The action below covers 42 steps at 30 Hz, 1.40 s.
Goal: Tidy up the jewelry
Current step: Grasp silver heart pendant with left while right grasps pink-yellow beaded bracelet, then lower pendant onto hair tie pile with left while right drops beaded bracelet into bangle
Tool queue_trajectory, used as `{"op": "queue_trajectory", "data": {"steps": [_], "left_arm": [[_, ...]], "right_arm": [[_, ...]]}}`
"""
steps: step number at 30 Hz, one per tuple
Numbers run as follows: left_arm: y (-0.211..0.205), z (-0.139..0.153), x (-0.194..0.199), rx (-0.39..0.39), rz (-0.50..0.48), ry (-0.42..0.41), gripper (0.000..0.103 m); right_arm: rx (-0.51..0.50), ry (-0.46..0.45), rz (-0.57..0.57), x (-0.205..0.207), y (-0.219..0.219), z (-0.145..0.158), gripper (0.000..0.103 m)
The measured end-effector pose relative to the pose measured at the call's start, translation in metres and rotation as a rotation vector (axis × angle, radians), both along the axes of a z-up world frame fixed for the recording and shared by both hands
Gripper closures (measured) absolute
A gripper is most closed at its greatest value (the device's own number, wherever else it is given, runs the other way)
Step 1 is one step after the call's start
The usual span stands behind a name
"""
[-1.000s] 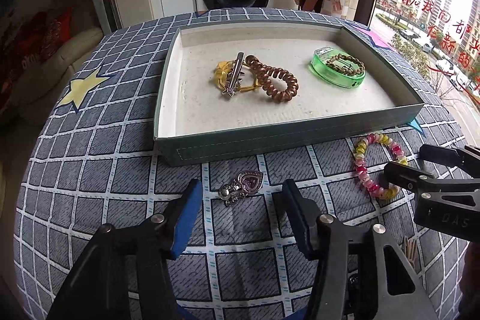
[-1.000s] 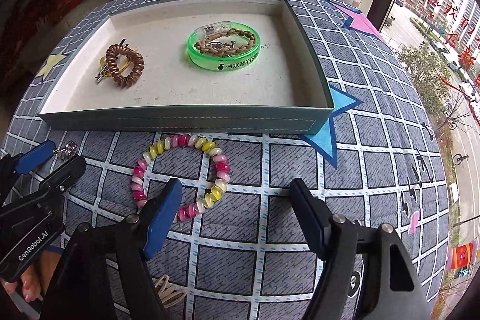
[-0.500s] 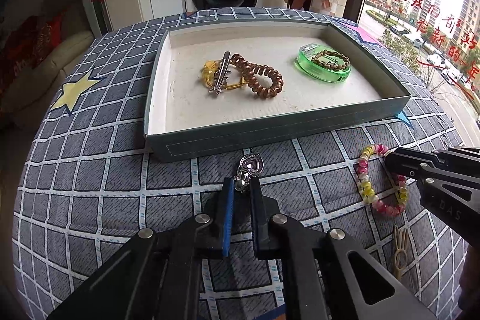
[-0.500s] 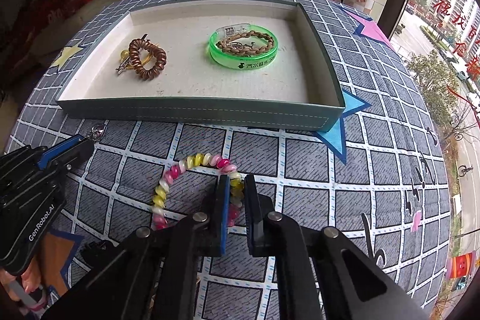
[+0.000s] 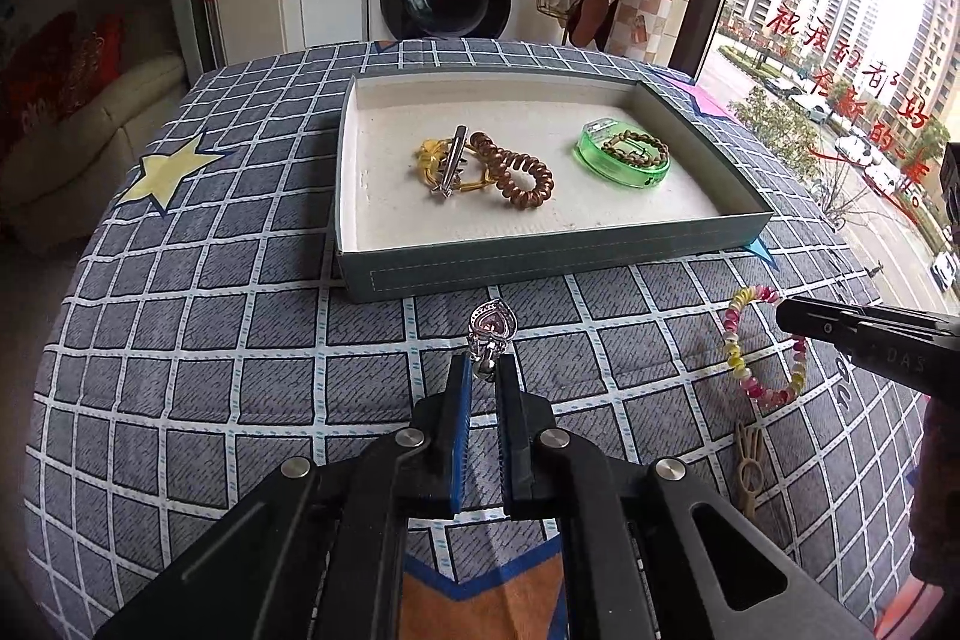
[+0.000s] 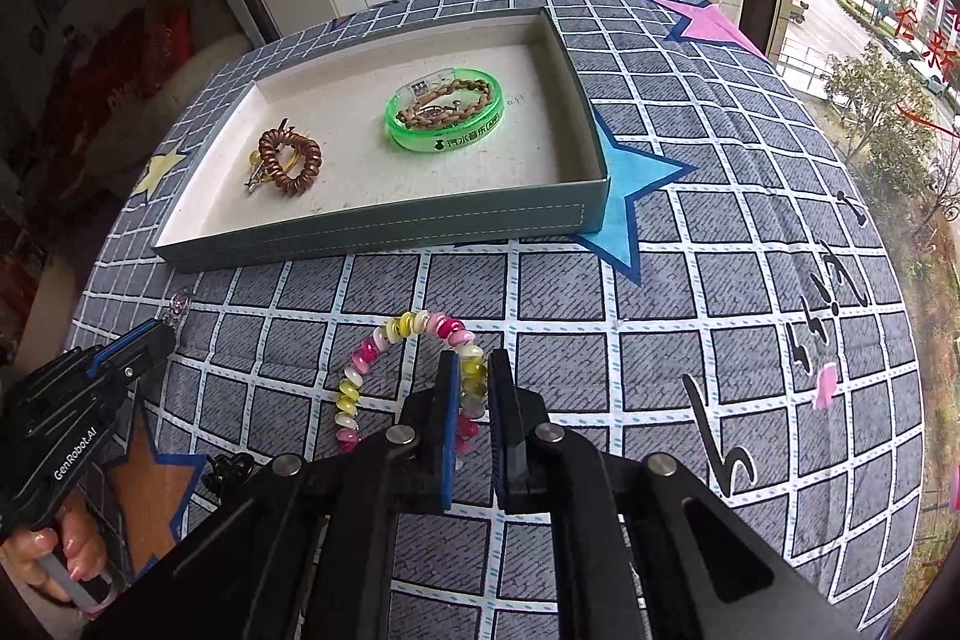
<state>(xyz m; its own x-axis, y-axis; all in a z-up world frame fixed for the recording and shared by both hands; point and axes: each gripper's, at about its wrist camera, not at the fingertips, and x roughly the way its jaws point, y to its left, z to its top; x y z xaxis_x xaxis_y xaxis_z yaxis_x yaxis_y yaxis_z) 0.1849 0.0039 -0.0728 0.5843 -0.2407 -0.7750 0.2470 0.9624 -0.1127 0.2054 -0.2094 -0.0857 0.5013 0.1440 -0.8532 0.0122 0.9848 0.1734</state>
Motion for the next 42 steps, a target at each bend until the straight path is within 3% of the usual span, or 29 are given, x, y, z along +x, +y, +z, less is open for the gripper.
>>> {"op": "queue_trajectory", "data": {"steps": [14, 24, 42], "left_arm": [[-0.010, 0.036, 0.000, 0.009, -0.044, -0.085, 0.083], [-0.010, 0.035, 0.035, 0.009, -0.006, -0.077, 0.083], [-0.029, 0.021, 0.113, 0.072, 0.025, -0.070, 0.083]], "right_arm": [[0.065, -0.076, 0.005, 0.003, -0.013, 0.039, 0.093], [0.081, -0.103, -0.017, 0.047, -0.021, 0.058, 0.093], [0.094, -0.055, -0.076, 0.137, -0.025, 0.035, 0.093]]}}
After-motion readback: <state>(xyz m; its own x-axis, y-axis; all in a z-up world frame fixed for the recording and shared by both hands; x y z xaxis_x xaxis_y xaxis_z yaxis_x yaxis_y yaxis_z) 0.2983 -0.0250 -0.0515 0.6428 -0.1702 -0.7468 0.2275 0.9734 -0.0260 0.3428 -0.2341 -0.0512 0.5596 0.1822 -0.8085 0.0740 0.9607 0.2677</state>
